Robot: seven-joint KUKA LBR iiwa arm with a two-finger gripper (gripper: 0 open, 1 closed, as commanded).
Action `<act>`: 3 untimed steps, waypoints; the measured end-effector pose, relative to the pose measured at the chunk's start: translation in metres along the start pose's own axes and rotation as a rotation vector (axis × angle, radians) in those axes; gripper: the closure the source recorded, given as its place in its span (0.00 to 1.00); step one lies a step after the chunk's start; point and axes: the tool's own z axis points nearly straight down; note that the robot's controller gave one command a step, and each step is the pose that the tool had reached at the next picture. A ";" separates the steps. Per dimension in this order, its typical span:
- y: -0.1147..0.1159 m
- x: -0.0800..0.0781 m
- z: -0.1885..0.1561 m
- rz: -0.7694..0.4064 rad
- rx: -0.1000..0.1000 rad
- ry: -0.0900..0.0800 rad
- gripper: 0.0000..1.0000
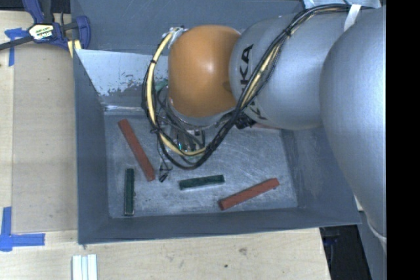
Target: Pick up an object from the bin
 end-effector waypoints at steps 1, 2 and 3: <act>0.008 -0.034 0.087 -0.010 -0.001 -0.003 0.00; 0.007 -0.038 0.080 -0.007 -0.003 -0.014 1.00; 0.025 -0.051 0.082 -0.001 0.005 -0.008 1.00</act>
Offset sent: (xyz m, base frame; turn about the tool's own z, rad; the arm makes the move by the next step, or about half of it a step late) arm 0.0336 0.0076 -0.0844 -0.0106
